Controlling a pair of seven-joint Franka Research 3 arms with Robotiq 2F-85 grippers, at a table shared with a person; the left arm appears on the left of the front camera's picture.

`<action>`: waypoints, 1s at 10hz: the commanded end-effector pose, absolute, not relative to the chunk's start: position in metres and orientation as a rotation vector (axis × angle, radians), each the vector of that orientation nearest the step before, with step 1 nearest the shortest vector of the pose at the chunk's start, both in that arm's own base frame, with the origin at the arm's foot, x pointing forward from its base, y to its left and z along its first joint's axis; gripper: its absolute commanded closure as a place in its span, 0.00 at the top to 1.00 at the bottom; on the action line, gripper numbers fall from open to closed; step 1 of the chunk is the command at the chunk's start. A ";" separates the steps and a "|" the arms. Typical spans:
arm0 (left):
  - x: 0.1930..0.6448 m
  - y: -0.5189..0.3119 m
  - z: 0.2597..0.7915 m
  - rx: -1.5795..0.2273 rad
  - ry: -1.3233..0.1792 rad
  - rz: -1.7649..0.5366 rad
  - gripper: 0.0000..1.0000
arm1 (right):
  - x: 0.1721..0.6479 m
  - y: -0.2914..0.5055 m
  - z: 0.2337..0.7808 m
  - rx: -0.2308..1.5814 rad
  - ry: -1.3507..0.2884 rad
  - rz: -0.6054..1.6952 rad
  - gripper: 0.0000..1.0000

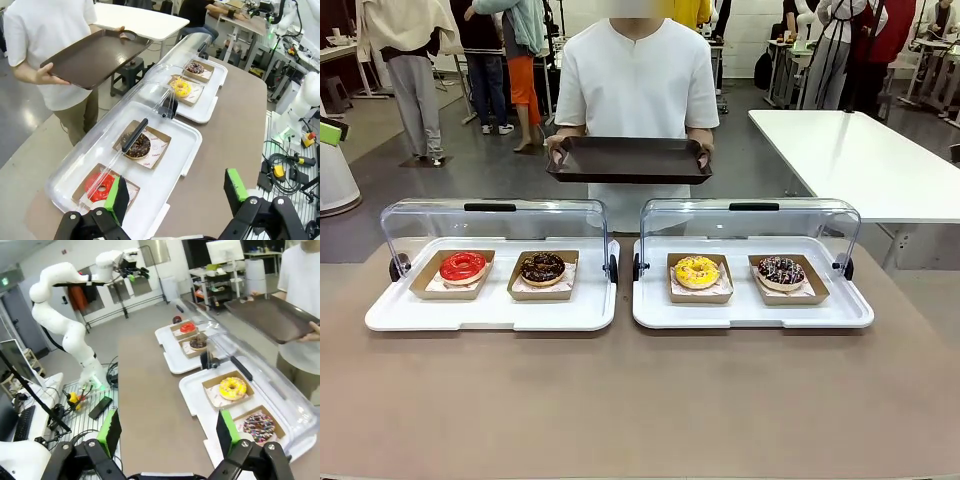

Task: Provide the desired donut to the person.
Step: Pick up and lift the Paper togo box containing the Donut pointed at by the person.

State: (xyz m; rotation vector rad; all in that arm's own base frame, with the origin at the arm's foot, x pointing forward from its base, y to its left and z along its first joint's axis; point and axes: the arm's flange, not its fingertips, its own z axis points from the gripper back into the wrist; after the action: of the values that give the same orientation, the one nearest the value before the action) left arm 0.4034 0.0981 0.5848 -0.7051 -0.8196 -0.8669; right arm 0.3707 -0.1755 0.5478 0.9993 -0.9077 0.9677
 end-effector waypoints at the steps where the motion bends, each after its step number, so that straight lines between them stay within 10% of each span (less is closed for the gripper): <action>1: 0.389 0.098 0.581 -0.647 -0.828 -0.849 1.00 | 0.357 -0.167 0.551 0.913 -0.946 0.925 1.00; 10: 0.360 0.104 0.572 -0.618 -0.751 -0.855 1.00 | 0.342 -0.168 0.547 0.804 -0.865 0.825 1.00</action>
State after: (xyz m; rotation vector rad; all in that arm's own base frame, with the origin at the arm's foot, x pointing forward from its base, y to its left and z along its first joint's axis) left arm 0.3731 0.1113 0.5744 -0.6212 -0.7698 -0.8599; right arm 0.3478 -0.1750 0.5480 0.8183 -0.9018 0.8318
